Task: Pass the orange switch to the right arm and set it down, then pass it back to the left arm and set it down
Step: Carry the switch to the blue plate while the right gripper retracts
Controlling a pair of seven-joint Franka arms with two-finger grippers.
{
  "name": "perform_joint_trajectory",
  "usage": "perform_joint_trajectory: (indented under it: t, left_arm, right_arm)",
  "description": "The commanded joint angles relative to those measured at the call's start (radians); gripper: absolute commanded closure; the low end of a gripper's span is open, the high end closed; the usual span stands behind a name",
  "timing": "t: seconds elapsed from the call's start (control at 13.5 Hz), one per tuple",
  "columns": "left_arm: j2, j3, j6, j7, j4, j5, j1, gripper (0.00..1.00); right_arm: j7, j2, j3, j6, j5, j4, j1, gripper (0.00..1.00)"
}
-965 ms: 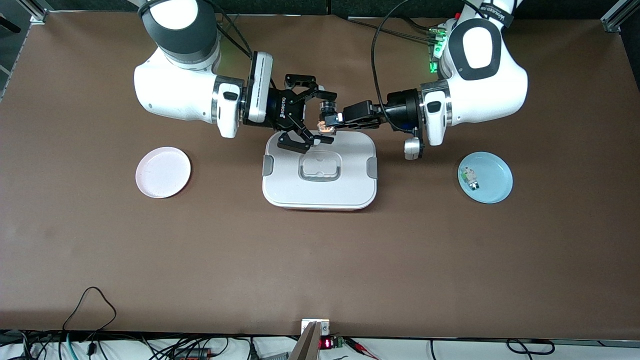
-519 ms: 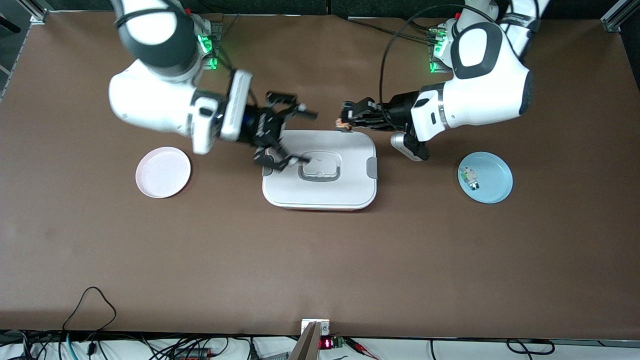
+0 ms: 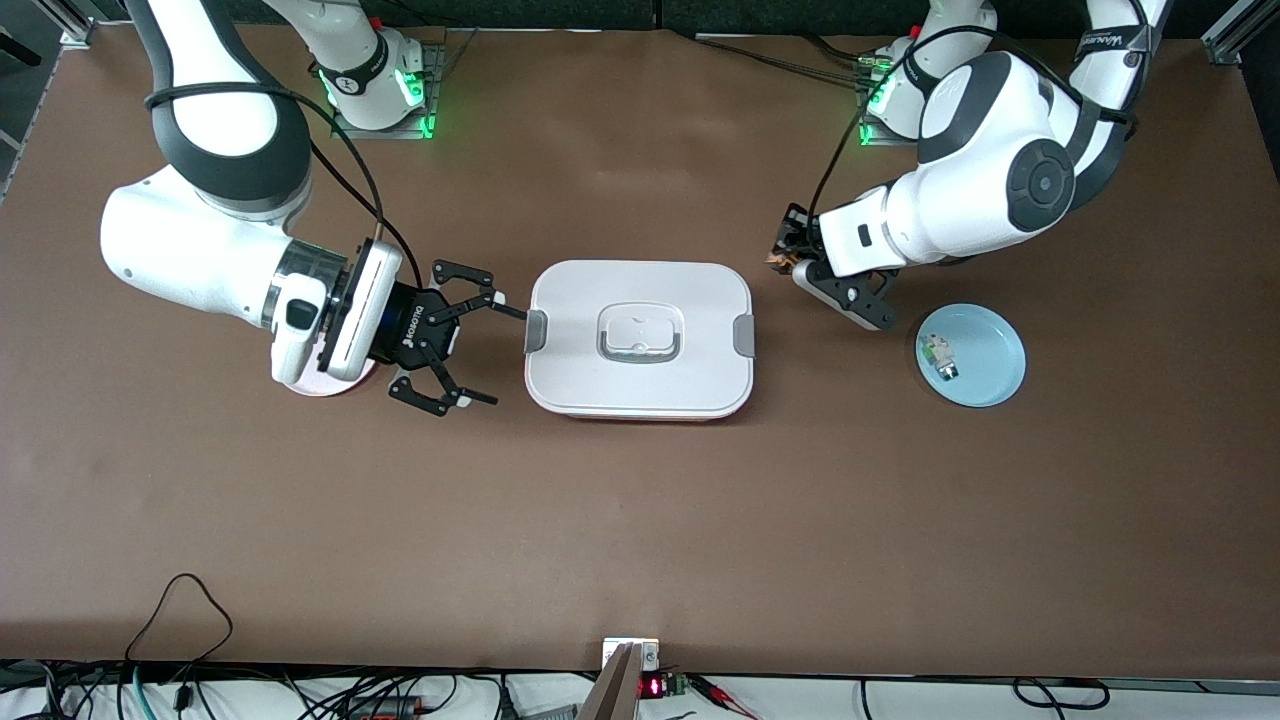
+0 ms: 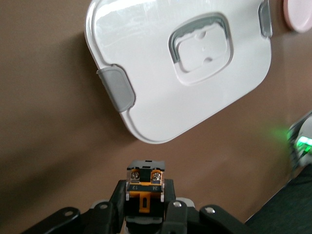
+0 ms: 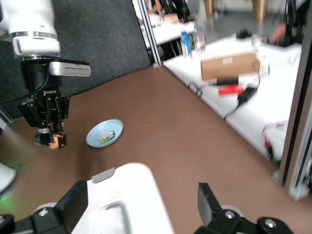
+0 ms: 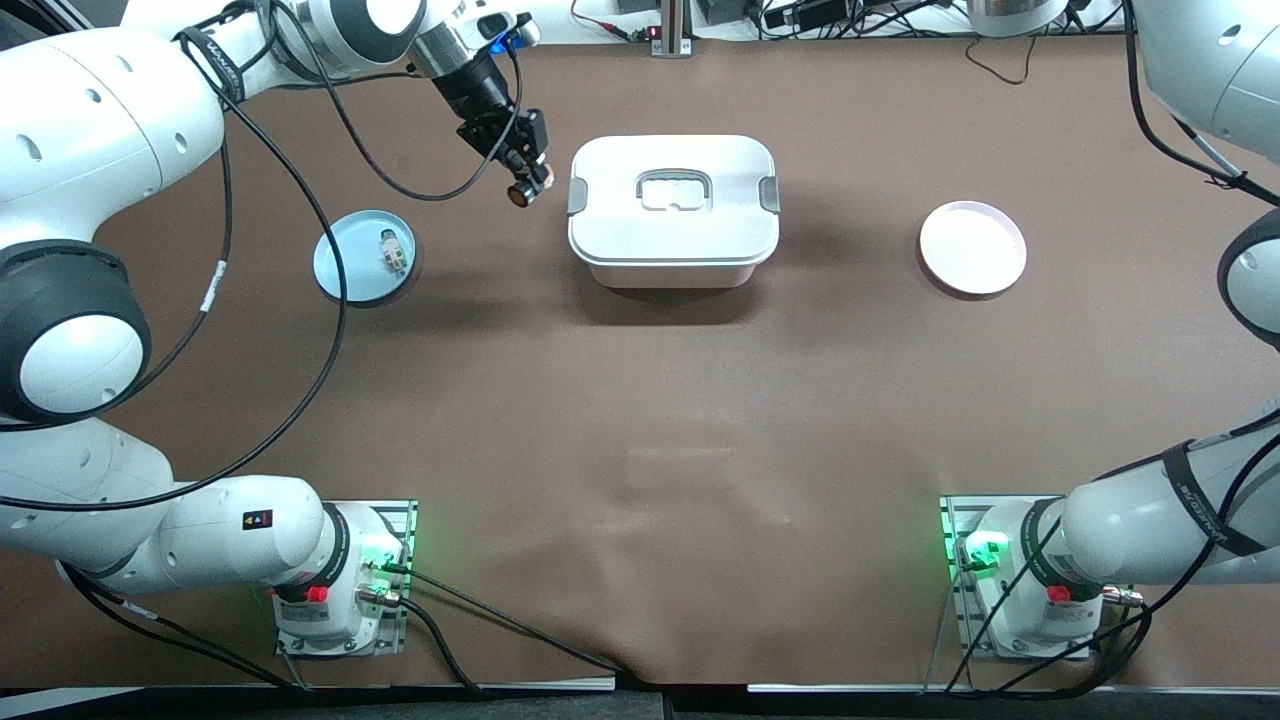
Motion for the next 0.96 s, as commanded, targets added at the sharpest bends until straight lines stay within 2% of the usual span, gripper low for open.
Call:
perform_joint_trajectory:
  t: [0.0, 0.07, 0.3, 0.45, 0.52, 0.59, 0.74, 0.82, 0.89]
  left_arm:
    - [0.026, -0.001, -0.039, 0.211, 0.016, 0.056, 0.044, 0.90]
    - [0.034, -0.001, -0.040, 0.268, 0.016, 0.100, 0.049, 0.90]
    - [0.052, -0.001, -0.069, 0.465, 0.011, 0.196, 0.084, 0.90]
    - [0.059, -0.001, -0.089, 0.613, 0.011, 0.243, 0.135, 0.90]
    - [0.068, -0.001, -0.088, 0.683, 0.008, 0.280, 0.155, 0.90]
    - [0.072, -0.001, -0.085, 0.743, -0.002, 0.309, 0.178, 0.90]
    - [0.088, -0.001, -0.077, 0.834, -0.015, 0.392, 0.207, 0.90]
    - [0.089, -0.002, -0.059, 0.868, -0.024, 0.409, 0.245, 0.90]
    - [0.091, -0.001, -0.019, 0.927, -0.056, 0.409, 0.274, 0.90]
  right_arm:
    - [0.302, -0.046, 0.015, -0.028, -0.195, 0.001, -0.015, 0.00]
    - [0.403, -0.057, 0.014, -0.034, -0.260, 0.001, -0.016, 0.00]
    - [0.693, -0.078, -0.001, -0.092, -0.369, 0.001, -0.015, 0.00]
    - [0.923, -0.083, -0.003, -0.094, -0.539, 0.003, -0.012, 0.00]
    - [1.070, -0.090, -0.003, -0.123, -0.585, 0.001, -0.010, 0.00]
    - [1.211, -0.094, -0.006, -0.185, -0.625, 0.003, -0.005, 0.00]
    - [1.359, -0.118, -0.032, -0.319, -0.839, 0.006, 0.001, 0.00]
    - [1.387, -0.124, -0.050, -0.405, -0.887, 0.030, 0.001, 0.00]
    - [1.395, -0.129, -0.095, -0.516, -0.901, 0.081, 0.002, 0.00]
